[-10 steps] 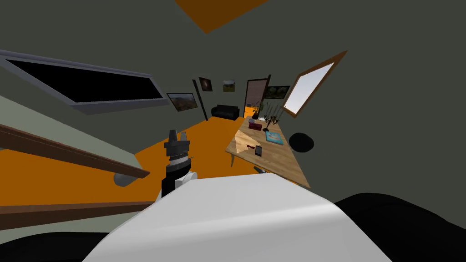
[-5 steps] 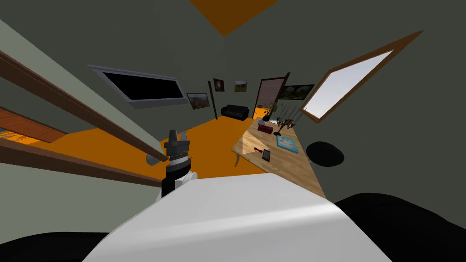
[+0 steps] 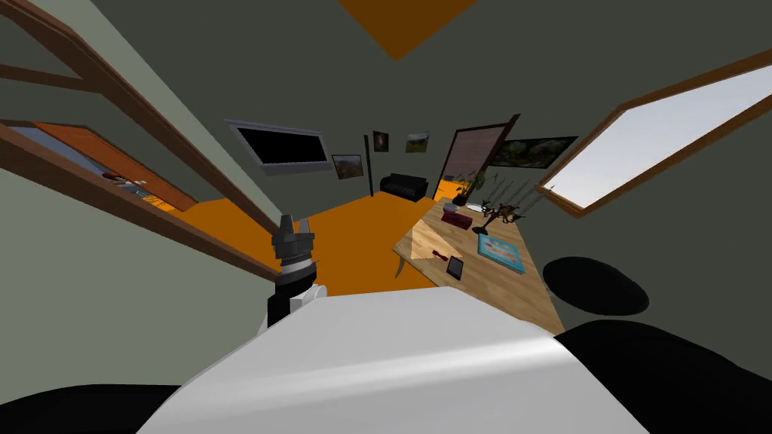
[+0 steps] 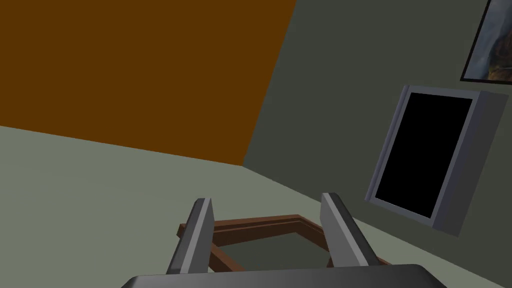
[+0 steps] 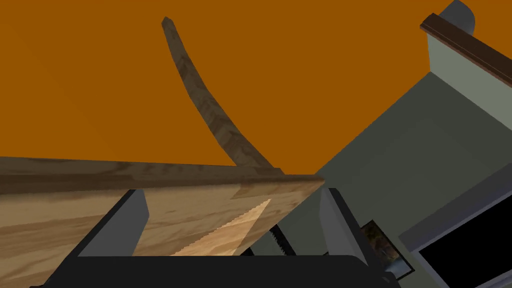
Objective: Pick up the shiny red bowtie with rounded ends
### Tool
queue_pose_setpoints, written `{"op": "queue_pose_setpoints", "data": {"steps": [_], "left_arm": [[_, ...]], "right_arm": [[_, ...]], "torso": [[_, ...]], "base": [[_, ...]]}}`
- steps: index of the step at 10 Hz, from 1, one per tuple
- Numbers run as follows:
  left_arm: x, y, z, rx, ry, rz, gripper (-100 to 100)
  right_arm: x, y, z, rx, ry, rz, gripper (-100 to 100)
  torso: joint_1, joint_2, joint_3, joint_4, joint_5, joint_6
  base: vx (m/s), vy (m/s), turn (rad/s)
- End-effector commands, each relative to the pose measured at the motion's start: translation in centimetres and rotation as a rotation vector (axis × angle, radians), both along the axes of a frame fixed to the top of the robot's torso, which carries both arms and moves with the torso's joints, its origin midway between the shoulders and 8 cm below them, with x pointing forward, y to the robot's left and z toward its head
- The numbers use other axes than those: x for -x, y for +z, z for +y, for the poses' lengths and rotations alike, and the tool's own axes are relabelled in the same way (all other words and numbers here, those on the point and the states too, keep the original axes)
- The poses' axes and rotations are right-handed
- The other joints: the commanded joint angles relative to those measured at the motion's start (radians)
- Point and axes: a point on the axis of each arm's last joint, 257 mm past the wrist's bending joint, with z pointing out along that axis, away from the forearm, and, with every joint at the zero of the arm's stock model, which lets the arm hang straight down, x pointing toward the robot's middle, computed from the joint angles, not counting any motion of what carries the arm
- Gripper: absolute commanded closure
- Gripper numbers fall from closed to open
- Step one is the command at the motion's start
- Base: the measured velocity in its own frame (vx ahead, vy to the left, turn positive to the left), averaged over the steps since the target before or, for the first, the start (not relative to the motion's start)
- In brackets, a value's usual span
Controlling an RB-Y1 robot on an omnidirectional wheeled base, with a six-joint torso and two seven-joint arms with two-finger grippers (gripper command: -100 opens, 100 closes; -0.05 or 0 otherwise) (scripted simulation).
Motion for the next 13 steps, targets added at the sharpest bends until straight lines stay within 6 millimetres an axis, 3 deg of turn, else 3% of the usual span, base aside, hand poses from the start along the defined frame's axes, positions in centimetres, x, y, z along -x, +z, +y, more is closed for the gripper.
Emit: {"op": "queue_pose_setpoints", "data": {"steps": [1, 2, 4, 5, 7, 8, 10, 11, 13], "left_arm": [[0.0, 0.0, 0.0, 0.0, 0.0, 0.0, 0], [0.0, 0.0, 0.0, 0.0, 0.0, 0.0, 0], [0.0, 0.0, 0.0, 0.0, 0.0, 0.0, 0], [0.0, 0.0, 0.0, 0.0, 0.0, 0.0, 0], [0.0, 0.0, 0.0, 0.0, 0.0, 0.0, 0], [0.0, 0.0, 0.0, 0.0, 0.0, 0.0, 0], [0.0, 0.0, 0.0, 0.0, 0.0, 0.0, 0], [0.0, 0.0, 0.0, 0.0, 0.0, 0.0, 0], [0.0, 0.0, 0.0, 0.0, 0.0, 0.0, 0]], "right_arm": [[2.1, -1.3, -2.8, 0.078, 0.031, 0.055, -100], [2.1, -1.3, -2.8, 0.082, 0.035, 0.055, -100], [5.6, -2.5, -7.6, 0.201, 0.079, 0.144, -100], [5.7, -2.6, -7.7, 0.209, 0.089, 0.146, -100], [9.1, -3.2, -12.3, 0.314, 0.124, 0.23, -100], [9.2, -3.2, -12.3, 0.321, 0.135, 0.232, -100], [12.4, -3.3, -16.3, 0.411, 0.166, 0.31, -100], [12.4, -3.4, -16.3, 0.414, 0.171, 0.31, -100], [15.3, -3.2, -19.6, 0.488, 0.2, 0.379, -100]], "torso": [[0.0, 0.0, 0.0, 0.0, 0.0, 0.0], [0.0, 0.0, 0.0, 0.0, 0.0, -0.001], [0.0, -0.001, -0.001, 0.0, 0.0, -0.001], [-0.001, -0.002, -0.001, 0.0, 0.0, -0.001], [-0.001, -0.002, -0.001, 0.0, 0.0, -0.001], [-0.001, -0.002, -0.001, 0.0, 0.0, 0.0], [-0.001, -0.003, -0.001, 0.0, 0.0, -0.001], [-0.001, -0.003, -0.002, -0.001, 0.0, 0.0], [0.0, -0.003, -0.002, 0.0, 0.0, 0.0]], "base": [[0.022, 0.006, 0.371], [0.021, -0.005, 0.21], [0.032, -0.005, 0.418], [0.035, -0.012, 0.198], [0.037, -0.01, 0.323], [0.037, -0.015, 0.255], [0.05, -0.015, 0.423], [0.043, -0.027, 0.171], [0.046, -0.027, 0.319]]}}
